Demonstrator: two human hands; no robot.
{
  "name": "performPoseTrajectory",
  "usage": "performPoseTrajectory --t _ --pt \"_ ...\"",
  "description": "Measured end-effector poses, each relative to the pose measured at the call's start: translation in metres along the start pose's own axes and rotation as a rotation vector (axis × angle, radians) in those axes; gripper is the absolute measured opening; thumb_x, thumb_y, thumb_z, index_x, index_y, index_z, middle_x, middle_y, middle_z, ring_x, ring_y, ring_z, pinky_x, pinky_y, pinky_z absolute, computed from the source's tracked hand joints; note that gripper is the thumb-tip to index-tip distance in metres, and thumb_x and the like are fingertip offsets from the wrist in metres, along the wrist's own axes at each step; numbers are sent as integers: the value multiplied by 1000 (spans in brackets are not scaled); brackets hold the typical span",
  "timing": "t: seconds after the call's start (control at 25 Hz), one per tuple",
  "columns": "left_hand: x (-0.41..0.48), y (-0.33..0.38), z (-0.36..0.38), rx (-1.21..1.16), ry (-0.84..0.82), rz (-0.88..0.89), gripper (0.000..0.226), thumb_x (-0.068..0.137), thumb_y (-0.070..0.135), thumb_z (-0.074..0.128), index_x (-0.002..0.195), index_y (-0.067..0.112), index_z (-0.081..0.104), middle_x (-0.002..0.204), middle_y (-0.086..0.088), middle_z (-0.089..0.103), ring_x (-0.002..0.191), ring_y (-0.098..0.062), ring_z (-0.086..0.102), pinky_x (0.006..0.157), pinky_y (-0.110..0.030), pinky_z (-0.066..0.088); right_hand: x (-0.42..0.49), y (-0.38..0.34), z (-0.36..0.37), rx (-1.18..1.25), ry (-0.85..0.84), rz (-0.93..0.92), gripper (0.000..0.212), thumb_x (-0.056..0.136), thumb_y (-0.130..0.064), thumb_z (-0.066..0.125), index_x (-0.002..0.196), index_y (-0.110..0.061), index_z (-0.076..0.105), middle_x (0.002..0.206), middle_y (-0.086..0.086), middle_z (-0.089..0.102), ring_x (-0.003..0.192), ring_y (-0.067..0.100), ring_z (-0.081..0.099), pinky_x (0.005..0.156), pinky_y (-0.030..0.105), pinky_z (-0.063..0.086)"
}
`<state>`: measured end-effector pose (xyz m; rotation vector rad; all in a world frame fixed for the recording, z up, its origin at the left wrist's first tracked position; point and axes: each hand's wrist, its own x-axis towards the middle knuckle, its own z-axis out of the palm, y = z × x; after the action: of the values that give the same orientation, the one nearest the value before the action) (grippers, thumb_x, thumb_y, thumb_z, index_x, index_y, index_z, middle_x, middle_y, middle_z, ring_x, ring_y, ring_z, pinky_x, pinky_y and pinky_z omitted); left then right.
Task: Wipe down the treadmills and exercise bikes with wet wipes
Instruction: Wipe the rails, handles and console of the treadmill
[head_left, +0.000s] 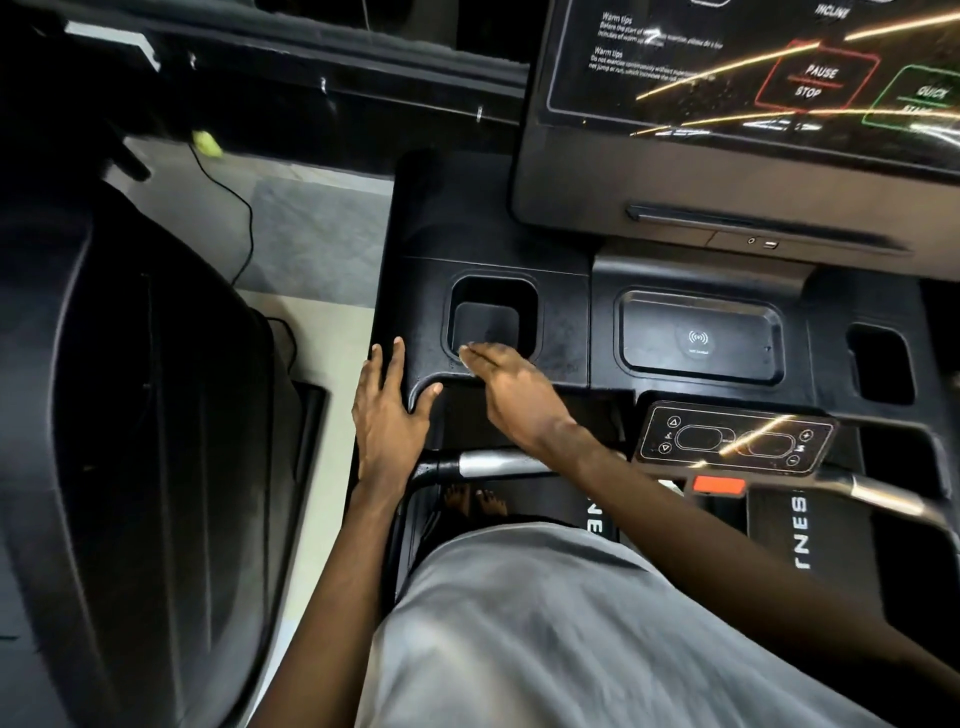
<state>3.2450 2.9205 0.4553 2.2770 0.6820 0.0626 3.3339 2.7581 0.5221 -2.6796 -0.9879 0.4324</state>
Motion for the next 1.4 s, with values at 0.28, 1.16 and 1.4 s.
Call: performPoseTrajectory --t 0.28,1.16,1.4 --pt "0 0 0 -1 1 2 77 94 55 60 159 32 27 166 -6 23 151 -30 24 117 -58 28 15 -24 -2 -142 -183 204 50 96 -33 42 136 -5 51 135 17 57 129 30 50 121 42 23" --pt "-2 8 0 57 35 -29 77 93 51 65 158 27 30 165 -8 26 152 -23 22 122 -45 25 116 -5 -27 1711 -24 995 34 86 14 34 66 -13 39 63 5 39 54 13 36 56 28 34" --pt "-2 12 0 69 33 -46 79 93 50 65 159 28 29 164 -10 27 151 -27 24 122 -43 25 115 -11 -13 1404 53 914 33 91 0 45 63 -19 45 54 -5 42 46 9 38 46 23 34"
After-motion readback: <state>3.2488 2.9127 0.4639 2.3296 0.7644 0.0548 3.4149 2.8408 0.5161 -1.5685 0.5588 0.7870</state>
